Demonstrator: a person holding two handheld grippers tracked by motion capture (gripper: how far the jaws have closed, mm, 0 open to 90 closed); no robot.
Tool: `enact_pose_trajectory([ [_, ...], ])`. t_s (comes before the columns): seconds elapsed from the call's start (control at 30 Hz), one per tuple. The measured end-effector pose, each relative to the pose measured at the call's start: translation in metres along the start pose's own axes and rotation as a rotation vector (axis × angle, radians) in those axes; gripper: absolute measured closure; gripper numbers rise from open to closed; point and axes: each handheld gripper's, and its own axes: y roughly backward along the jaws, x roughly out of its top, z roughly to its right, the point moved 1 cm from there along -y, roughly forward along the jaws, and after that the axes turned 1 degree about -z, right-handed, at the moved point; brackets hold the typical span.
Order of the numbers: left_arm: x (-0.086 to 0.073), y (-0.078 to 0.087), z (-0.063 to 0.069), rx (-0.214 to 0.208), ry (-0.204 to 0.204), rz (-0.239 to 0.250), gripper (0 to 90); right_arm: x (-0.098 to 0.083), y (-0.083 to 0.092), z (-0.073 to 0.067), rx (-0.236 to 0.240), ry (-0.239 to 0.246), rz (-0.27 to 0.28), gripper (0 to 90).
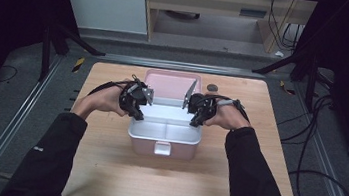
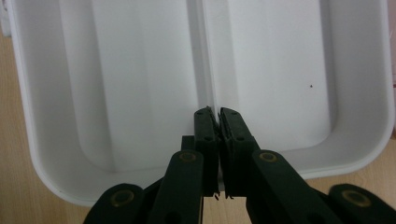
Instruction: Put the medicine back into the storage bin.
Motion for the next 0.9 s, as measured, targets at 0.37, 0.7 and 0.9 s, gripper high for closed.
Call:
enact_pose_trajectory([
  [0.37,0.001,0.019,0.004,0.037,-0.012,0.029,88.4,0.0,0.017,-0.002,-0.022,0.015,0.04,87.4],
  [0.7,0.011,0.057,0.03,0.062,-0.045,0.049,88.8,0.002,0.058,-0.023,-0.056,0.029,0.056,87.5],
  [0.9,0.013,0.07,0.048,0.06,-0.053,0.049,88.9,0.003,0.075,-0.044,-0.055,0.029,0.063,87.9],
])
